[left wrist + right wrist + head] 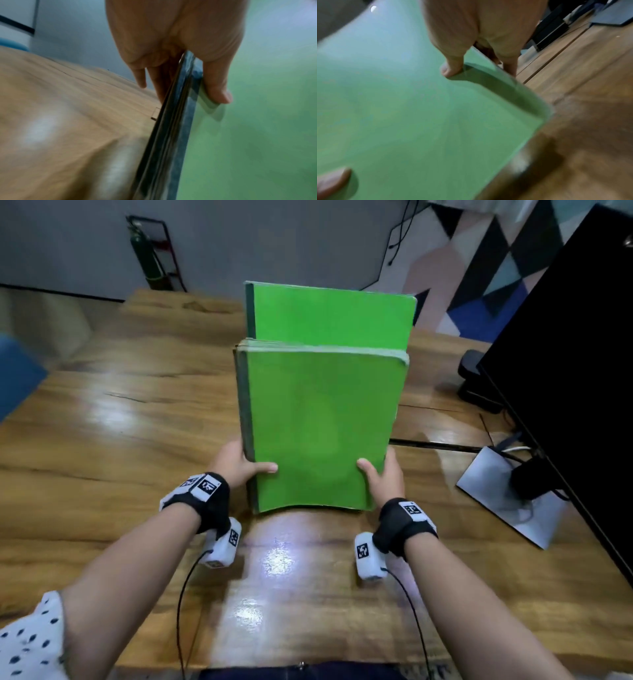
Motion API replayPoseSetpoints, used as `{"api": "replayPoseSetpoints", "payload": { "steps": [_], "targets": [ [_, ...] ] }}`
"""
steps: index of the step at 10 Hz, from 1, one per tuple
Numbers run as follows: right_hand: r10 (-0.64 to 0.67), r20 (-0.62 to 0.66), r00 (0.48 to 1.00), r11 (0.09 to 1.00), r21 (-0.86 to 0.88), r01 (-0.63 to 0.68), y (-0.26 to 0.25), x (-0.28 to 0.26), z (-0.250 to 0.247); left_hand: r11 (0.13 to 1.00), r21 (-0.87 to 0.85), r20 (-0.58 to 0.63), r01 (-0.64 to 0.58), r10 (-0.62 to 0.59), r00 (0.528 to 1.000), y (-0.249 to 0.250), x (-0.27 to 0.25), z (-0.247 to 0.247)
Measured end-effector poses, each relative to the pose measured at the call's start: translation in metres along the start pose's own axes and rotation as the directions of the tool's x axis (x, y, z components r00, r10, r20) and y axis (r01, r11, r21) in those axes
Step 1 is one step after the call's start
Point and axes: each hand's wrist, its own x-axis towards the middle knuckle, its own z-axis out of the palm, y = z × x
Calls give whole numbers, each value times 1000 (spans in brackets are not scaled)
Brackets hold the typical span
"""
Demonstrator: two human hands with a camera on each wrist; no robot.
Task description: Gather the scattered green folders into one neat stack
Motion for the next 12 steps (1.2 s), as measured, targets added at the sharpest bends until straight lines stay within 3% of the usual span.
{"api": "replayPoseSetpoints", "payload": {
  "steps": [1, 2, 3, 4, 5, 9, 10, 11, 12],
  "targets": [
    [89, -8, 996, 993, 76, -89, 0, 16, -17, 994, -38, 75, 103, -100, 992, 27, 5, 11],
    [302, -9, 953, 945, 138, -298, 10, 36, -38, 970, 22, 167, 243, -244, 955, 53, 10, 32],
    [473, 14, 881, 875, 114, -471, 32, 40, -58, 945, 122, 300, 305, -328, 896, 66, 14, 58],
    [521, 38, 852, 852, 39, -523, 52, 42, -69, 928, 192, 352, 320, -369, 860, 69, 14, 82],
    [536, 49, 843, 843, 18, -537, 72, 49, -75, 917, 219, 351, 332, -392, 850, 68, 18, 107],
    [513, 43, 858, 858, -66, -510, 94, 71, -83, 917, 200, 340, 344, -394, 854, 77, 40, 131],
    [530, 22, 848, 841, -146, -521, 91, 68, -81, 911, 174, 297, 374, -410, 862, 77, 42, 134],
    [481, -43, 876, 817, -341, -466, 90, 72, -81, 910, 131, 280, 393, -414, 866, 76, 43, 140],
    [400, -51, 915, 823, -420, -383, 72, 77, -84, 905, 88, 264, 416, -424, 866, 76, 39, 143]
  ]
}}
